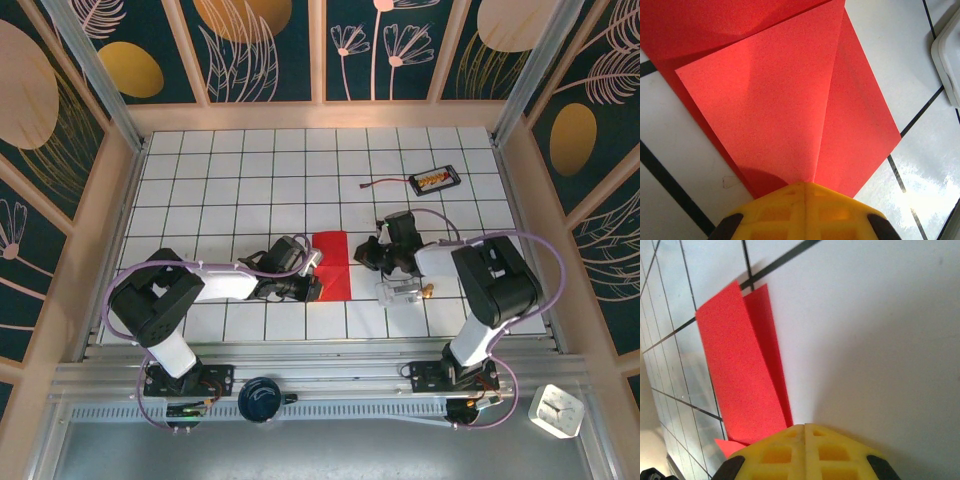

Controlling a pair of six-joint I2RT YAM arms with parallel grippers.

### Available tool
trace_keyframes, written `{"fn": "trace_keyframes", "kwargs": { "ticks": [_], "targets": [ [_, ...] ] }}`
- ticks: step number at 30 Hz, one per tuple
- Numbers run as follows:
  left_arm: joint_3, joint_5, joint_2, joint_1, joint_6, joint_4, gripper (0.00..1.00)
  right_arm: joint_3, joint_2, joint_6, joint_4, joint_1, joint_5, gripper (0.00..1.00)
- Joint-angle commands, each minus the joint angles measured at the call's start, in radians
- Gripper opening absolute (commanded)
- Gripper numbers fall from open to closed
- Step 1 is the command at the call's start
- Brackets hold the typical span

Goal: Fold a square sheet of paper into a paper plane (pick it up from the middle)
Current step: Fold the triangle a second time at the center of the table.

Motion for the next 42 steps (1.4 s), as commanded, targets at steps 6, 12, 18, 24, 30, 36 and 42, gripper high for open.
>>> {"fn": "trace_keyframes", "kwargs": {
  "ticks": [6, 12, 18, 24, 30, 36, 42],
  "targets": [
    [-0.036, -0.072, 0.045, 0.009, 0.010, -0.158, 0.00, -0.079, -0.144, 0.032, 0.001, 0.176, 0.086, 0.00],
    [-0.036, -0.072, 0.046, 0.008, 0.011, -0.154, 0.00, -0.095, -0.082, 0.132, 0.099, 0.263, 0.057, 0.00],
    [-0.044, -0.072, 0.040, 0.008, 0.010, -0.147, 0.00, -0.098, -0.027, 0.182, 0.164, 0.291, 0.024, 0.00],
    [-0.046, -0.072, 0.040, 0.008, 0.009, -0.147, 0.00, -0.090, -0.001, 0.203, 0.183, 0.303, 0.006, 0.00],
    [-0.046, -0.072, 0.041, 0.008, 0.009, -0.145, 0.00, -0.091, 0.010, 0.232, 0.171, 0.323, 0.009, 0.00],
    [-0.047, -0.072, 0.041, 0.008, 0.011, -0.142, 0.00, -0.070, 0.025, 0.239, 0.126, 0.338, 0.031, 0.00],
    [-0.049, -0.071, 0.044, 0.008, 0.013, -0.142, 0.00, -0.037, 0.044, 0.237, 0.022, 0.339, 0.079, 0.00]
  ]
}}
